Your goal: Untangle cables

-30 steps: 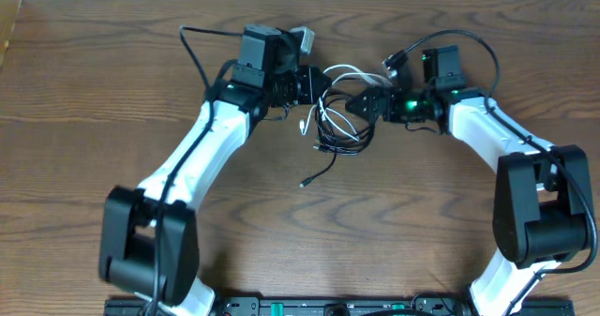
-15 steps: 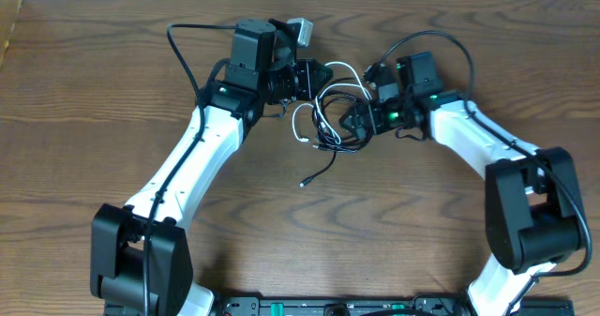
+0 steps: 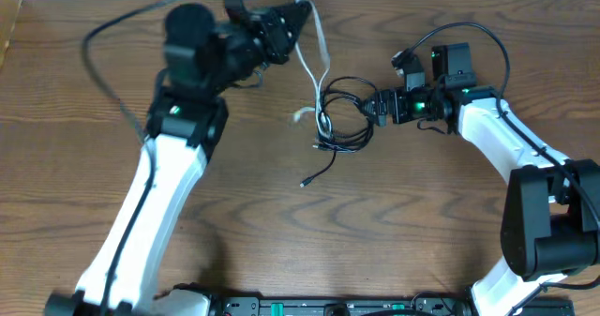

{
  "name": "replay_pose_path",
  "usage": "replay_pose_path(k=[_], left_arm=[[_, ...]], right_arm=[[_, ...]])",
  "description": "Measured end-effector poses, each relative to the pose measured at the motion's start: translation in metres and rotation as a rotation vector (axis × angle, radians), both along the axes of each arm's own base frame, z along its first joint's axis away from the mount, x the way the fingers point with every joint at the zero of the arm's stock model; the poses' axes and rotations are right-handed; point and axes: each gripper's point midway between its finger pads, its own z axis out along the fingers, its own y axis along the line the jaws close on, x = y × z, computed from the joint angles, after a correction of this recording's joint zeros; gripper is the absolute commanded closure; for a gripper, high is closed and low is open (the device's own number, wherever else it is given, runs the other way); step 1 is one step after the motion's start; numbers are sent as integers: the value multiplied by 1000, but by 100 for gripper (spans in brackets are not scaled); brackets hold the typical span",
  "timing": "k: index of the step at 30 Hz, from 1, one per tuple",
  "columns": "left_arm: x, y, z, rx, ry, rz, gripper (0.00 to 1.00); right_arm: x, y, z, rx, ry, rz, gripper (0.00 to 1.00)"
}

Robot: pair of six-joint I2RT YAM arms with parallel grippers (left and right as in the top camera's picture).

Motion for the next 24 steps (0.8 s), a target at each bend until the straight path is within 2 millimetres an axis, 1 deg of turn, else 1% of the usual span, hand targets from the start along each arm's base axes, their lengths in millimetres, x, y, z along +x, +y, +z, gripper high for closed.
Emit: replay_pose_path(k=[2, 4, 6, 9, 13, 17, 20, 22, 24], left_arm=[[-16, 4, 32, -31, -86, 0, 93], [-31, 8, 55, -54, -142, 0, 93], [-44, 13, 72, -70, -179, 9, 92], [-61, 20, 93, -88, -228, 28, 93], [-80, 28, 113, -106, -282, 51, 93], [-97, 37, 132, -125, -331, 78, 92], [-104, 41, 139, -134, -353, 91, 92], [-105, 42, 141, -136, -356, 97, 92], [-104, 42, 139, -135, -351, 99, 92]], right_arm=[[0, 1, -3, -33, -2, -6, 1], [0, 2, -7, -77, -8, -13, 1], [0, 3, -11, -115, -14, -20, 1], [0, 7, -13, -161, -32, -22, 1], [2, 14, -16, -198, -57, -18, 1], [4, 24, -29, -215, -63, -2, 1], [3, 33, -46, -221, -48, 17, 1], [0, 42, -57, -207, -34, 43, 1], [-4, 52, -61, -169, -22, 74, 1]])
